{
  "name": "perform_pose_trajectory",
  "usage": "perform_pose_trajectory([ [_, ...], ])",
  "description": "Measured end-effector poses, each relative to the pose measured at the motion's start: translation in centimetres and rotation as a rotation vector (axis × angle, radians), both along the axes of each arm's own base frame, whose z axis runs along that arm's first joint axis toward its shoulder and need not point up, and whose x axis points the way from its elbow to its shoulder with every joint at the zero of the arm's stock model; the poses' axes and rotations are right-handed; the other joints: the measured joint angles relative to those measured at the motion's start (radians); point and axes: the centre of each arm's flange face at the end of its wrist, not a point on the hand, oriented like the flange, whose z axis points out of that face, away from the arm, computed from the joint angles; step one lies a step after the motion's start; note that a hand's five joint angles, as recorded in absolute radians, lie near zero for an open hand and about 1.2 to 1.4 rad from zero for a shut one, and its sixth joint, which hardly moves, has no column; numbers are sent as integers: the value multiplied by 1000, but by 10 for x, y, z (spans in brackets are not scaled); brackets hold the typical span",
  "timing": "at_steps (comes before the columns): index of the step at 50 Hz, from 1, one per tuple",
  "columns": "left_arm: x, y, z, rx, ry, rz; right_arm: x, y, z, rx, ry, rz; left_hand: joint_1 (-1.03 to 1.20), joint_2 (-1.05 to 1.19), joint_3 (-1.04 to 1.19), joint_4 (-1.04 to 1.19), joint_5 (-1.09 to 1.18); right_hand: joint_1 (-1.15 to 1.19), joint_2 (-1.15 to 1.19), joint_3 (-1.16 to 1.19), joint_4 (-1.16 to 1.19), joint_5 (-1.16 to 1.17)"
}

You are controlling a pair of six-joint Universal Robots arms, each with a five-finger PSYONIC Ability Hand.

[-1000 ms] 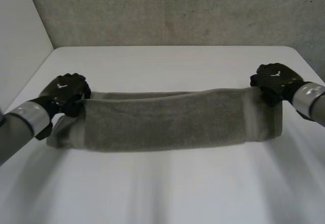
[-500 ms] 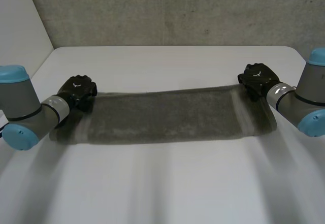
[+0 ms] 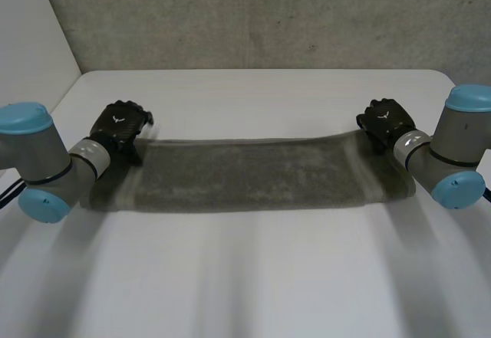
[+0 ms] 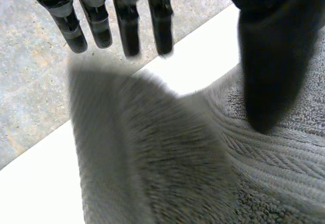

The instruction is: Fold the towel.

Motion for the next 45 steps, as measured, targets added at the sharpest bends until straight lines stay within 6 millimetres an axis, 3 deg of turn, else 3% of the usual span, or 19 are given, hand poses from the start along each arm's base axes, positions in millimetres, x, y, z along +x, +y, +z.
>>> perform_pose_trajectory([
  [3, 1, 1, 5, -5, 0, 12, -1, 3, 4, 2, 1, -13, -136, -146, 0, 0, -186, -246, -231, 0, 0, -275],
  [7, 5, 3, 19, -22, 0, 42, -4, 8, 14, 1, -4, -32, -136, -146, 0, 0, -189, -567, -567, 0, 0, -632],
  [14, 15, 20, 55, -61, 6, 82, -10, 29, 56, -24, -82, -57, -136, -146, 0, 0, -189, -618, -615, 0, 0, -633],
  [18, 22, 47, 84, -86, 22, 98, -15, 53, 80, -22, -158, -63, -136, -148, 0, 0, -189, -619, -615, 0, 0, -633],
  [21, 27, 71, 98, -88, 43, 106, -19, 74, 84, 10, -197, -49, -136, -150, 0, 0, -189, -623, -615, 0, 0, -633],
  [26, 29, 110, 101, -41, 101, 110, -30, 98, 70, 102, -214, -26, -140, -151, 0, 0, -189, -624, -615, 0, 0, -633],
  [32, 24, 132, 86, 37, 151, 107, -47, 102, 45, 180, -195, -40, -141, -151, 0, 0, -189, -624, -612, 0, 0, -629],
  [45, 19, 130, 60, 12, 156, 190, -68, 83, -1, 196, -82, -61, -141, -152, 0, 0, -189, -361, -365, 0, 0, -352],
])
